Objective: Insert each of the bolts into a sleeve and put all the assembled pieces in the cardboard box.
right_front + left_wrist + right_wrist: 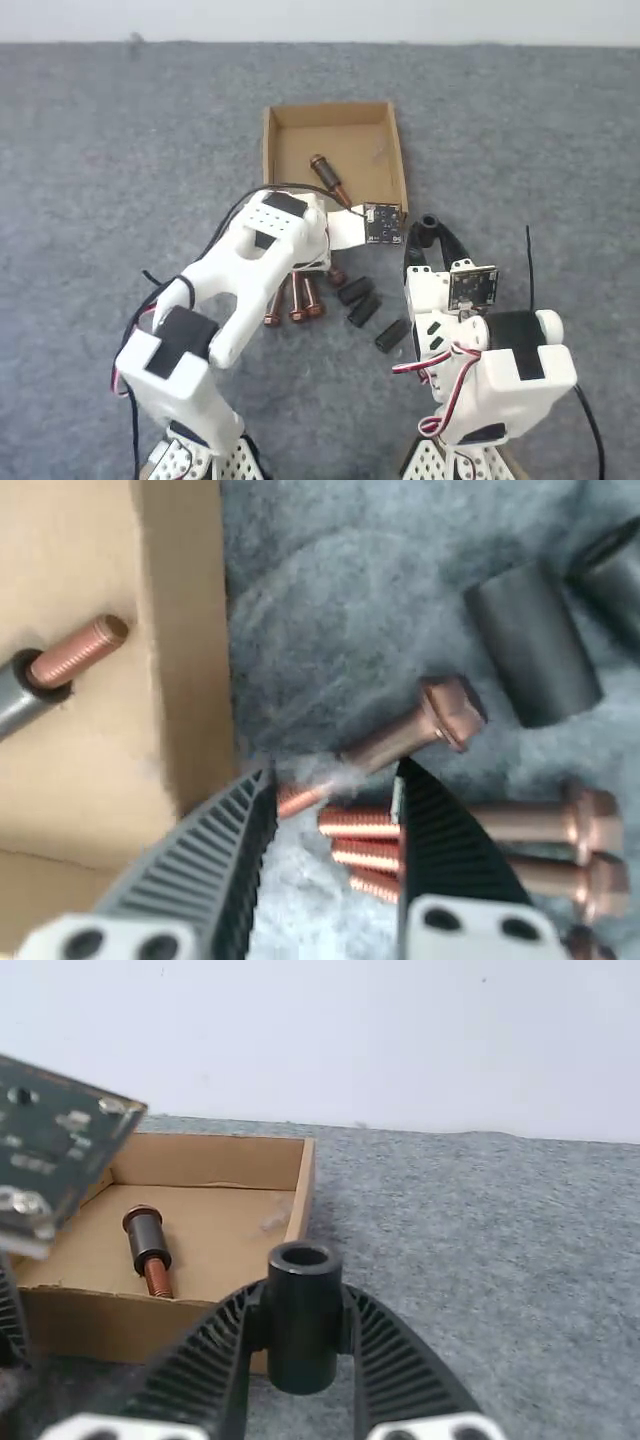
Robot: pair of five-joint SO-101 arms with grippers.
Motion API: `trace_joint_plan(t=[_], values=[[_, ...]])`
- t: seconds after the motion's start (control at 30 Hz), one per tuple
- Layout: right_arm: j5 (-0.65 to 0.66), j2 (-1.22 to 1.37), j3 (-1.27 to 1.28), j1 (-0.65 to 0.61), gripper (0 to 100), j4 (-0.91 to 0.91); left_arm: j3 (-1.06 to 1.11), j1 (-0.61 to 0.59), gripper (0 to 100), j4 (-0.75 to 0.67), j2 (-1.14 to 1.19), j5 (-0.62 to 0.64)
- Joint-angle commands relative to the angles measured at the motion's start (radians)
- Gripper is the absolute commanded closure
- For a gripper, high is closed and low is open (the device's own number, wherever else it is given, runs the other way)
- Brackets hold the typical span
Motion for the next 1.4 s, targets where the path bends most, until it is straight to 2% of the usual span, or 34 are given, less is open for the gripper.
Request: trace_joint_plan(t=[0.0, 0.27, 0.43, 0.87, 1.03, 1.1, 1.37], values=[[-0.006, 0.001, 0.021, 0.010, 99.2, 0.010, -0.051, 0.005, 82, 0.020, -0.138, 0.002], [-0.006, 0.001, 0.021, 0.010, 99.2, 0.028, -0.064, 0.035, 82, -0.029, -0.025, 0.000], [-0.005, 0.001, 0.021, 0.010, 99.2, 0.028, -0.151, 0.018, 82, -0.057, 0.080, 0.002], [-0.005, 0.001, 0.021, 0.010, 99.3, 0.030, -0.354, 0.003, 82, 0.190, 0.098, -0.003], [-0.005, 0.001, 0.021, 0.008, 99.3, 0.030, -0.358, -0.020, 82, 0.267, 0.015, -0.005], [-0.005, 0.001, 0.021, 0.008, 99.3, 0.030, -0.357, -0.026, 82, 0.305, 0.014, -0.048], [-0.005, 0.001, 0.021, 0.008, 99.3, 0.030, -0.357, -0.003, 82, 0.321, 0.120, -0.074]])
